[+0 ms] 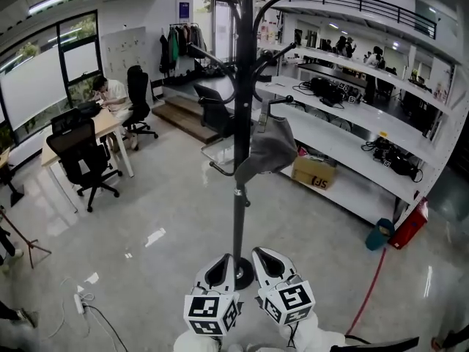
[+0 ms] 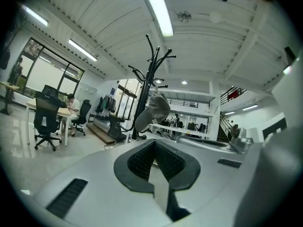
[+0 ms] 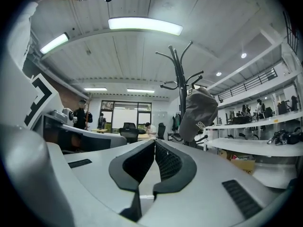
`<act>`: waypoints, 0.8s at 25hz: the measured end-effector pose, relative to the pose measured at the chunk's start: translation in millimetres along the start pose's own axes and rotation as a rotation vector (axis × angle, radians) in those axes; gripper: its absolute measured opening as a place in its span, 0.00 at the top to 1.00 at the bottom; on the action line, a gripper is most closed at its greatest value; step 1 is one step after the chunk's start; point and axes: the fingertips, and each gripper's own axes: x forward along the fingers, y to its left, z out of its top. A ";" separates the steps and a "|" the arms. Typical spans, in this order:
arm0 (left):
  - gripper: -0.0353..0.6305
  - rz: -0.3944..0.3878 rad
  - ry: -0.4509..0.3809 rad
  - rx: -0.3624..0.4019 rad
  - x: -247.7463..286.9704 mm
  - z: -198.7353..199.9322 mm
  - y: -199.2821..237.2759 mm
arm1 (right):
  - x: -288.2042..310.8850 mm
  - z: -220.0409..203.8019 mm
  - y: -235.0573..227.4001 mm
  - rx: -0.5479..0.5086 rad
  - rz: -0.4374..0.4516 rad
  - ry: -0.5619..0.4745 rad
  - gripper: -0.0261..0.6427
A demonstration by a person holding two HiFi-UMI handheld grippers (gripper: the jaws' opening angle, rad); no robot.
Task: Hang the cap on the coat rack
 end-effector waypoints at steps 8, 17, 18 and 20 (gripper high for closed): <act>0.95 -0.008 -0.001 0.009 -3.5 2.5 -10.8 | -4.8 10.4 10.5 -0.060 -0.007 -0.016 0.94; 0.95 -0.008 0.002 0.013 0.4 1.7 -22.6 | -12.7 10.3 0.2 -0.065 -0.010 -0.014 0.95; 0.95 -0.006 0.000 0.013 0.4 1.4 -23.1 | -13.7 9.9 -1.8 -0.063 -0.012 -0.015 0.95; 0.95 0.000 -0.002 0.015 0.4 1.0 -22.7 | -14.5 8.8 -5.0 -0.060 -0.015 -0.016 0.95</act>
